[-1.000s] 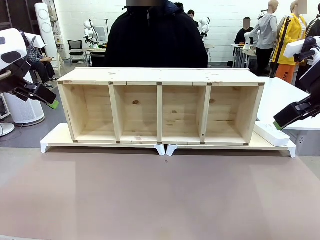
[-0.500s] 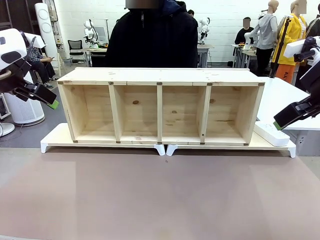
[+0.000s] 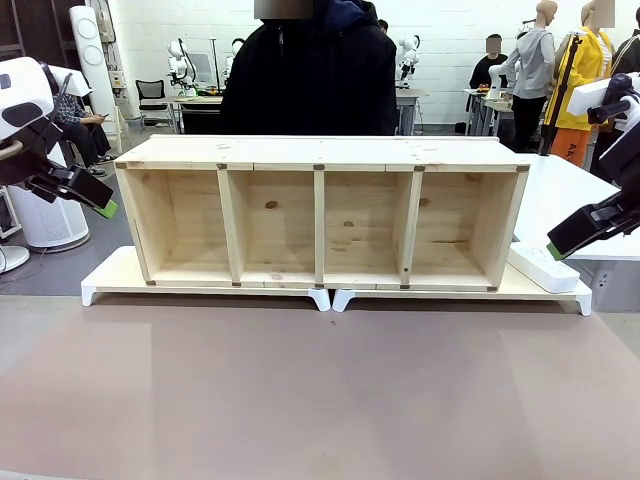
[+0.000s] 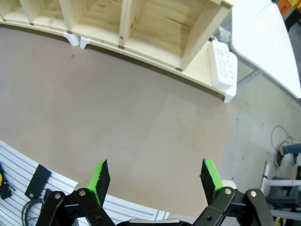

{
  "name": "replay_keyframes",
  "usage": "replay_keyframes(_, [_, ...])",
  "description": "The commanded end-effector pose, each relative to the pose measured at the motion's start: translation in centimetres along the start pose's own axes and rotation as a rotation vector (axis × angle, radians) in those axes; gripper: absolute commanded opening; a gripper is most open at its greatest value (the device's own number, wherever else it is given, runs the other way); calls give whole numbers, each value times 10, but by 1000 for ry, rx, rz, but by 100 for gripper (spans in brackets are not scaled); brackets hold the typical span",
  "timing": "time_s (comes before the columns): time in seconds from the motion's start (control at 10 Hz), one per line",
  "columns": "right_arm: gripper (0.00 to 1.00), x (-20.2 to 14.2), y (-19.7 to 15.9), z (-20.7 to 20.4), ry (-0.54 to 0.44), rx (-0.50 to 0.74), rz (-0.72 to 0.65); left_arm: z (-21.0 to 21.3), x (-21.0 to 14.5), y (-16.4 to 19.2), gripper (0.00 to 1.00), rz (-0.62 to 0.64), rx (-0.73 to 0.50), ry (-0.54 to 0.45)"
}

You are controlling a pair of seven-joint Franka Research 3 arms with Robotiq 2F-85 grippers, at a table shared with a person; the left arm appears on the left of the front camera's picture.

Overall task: Perform cable management.
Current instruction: When the cord part of the Power Cable appears at the lower middle area of the table and stops, grasp the cord part of the Power Cable.

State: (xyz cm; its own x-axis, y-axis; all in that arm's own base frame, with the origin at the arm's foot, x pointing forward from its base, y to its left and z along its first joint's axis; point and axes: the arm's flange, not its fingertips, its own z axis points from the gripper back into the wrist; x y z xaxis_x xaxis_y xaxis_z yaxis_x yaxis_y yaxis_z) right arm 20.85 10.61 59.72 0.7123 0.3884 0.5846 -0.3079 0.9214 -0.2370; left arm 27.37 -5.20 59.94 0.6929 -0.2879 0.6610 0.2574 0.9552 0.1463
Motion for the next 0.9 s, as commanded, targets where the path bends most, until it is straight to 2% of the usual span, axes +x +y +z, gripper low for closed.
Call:
replay_keyframes(0.0, [100, 0, -1, 0, 0, -2, -2, 0, 0, 1, 100, -4, 8, -2])
replay_keyframes(0.8, [100, 0, -1, 0, 0, -2, -2, 0, 0, 1, 100, -4, 8, -2])
